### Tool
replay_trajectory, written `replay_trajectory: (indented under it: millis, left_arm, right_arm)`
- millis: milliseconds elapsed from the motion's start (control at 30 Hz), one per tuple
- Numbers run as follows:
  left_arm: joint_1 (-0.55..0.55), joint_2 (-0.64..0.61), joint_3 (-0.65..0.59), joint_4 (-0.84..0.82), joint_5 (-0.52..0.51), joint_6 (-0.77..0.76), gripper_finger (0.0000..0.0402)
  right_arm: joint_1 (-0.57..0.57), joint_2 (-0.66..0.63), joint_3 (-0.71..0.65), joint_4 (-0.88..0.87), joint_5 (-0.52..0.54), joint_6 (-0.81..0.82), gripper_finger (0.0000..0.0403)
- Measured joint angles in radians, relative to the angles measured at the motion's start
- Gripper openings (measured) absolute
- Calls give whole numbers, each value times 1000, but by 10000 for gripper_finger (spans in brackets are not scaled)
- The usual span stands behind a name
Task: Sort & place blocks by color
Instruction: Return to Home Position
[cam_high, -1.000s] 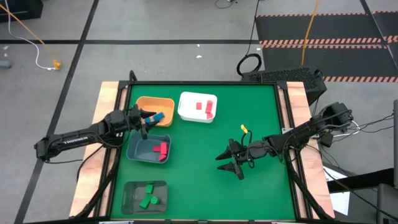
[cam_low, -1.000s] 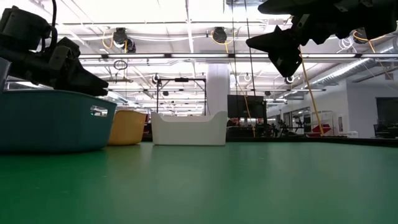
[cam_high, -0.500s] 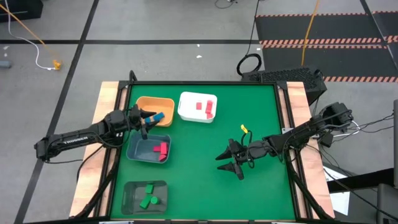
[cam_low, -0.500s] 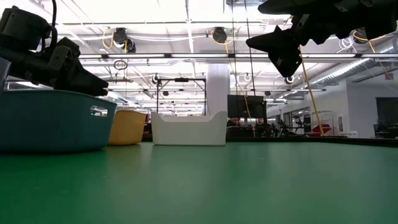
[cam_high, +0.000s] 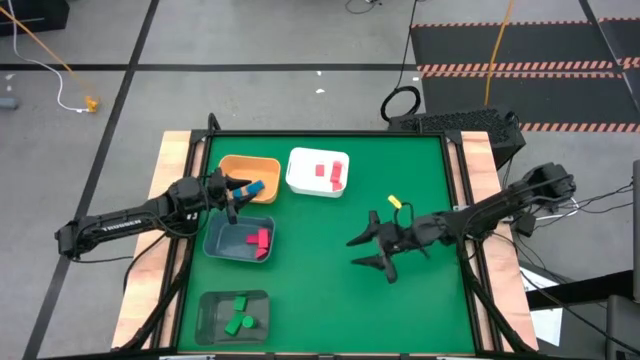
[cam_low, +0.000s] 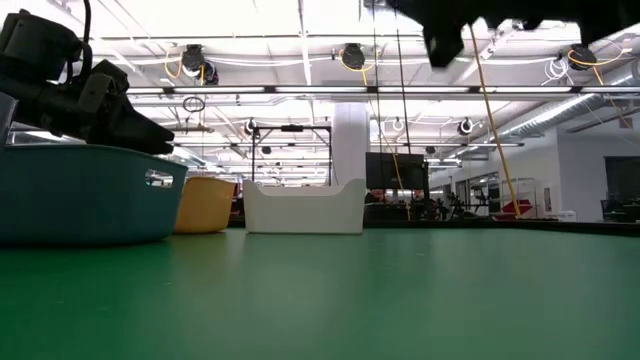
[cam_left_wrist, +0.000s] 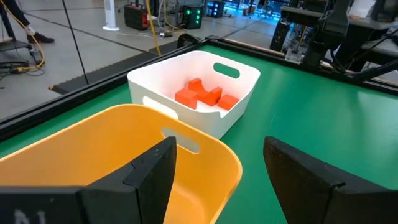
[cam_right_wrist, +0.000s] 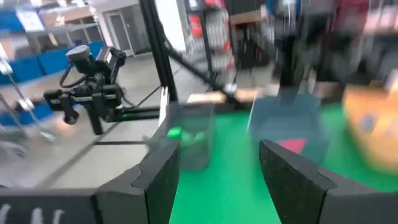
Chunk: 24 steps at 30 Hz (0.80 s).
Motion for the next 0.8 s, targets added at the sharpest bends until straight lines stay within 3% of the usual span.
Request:
replay_trajectory:
  millis: [133,233,367,600,800]
  left_arm:
    - [0,0,0,0,0,0,241]
    - [0,0,0,0,0,0,241]
    - [0,0,0,0,0,0,241]
    - [0,0,0,0,0,0,241]
    - [0,0,0,0,0,0,241]
  right_arm:
    - [-33,-101,0,-4,0,-240,210]
    - [-51,-168,0,-33,1,-320,210]
    - [-87,-262,-43,-62,0,-317,210]
    - [-169,-427,-235,124,4,-242,210]
    - [-224,-539,-367,187,0,-189,210]
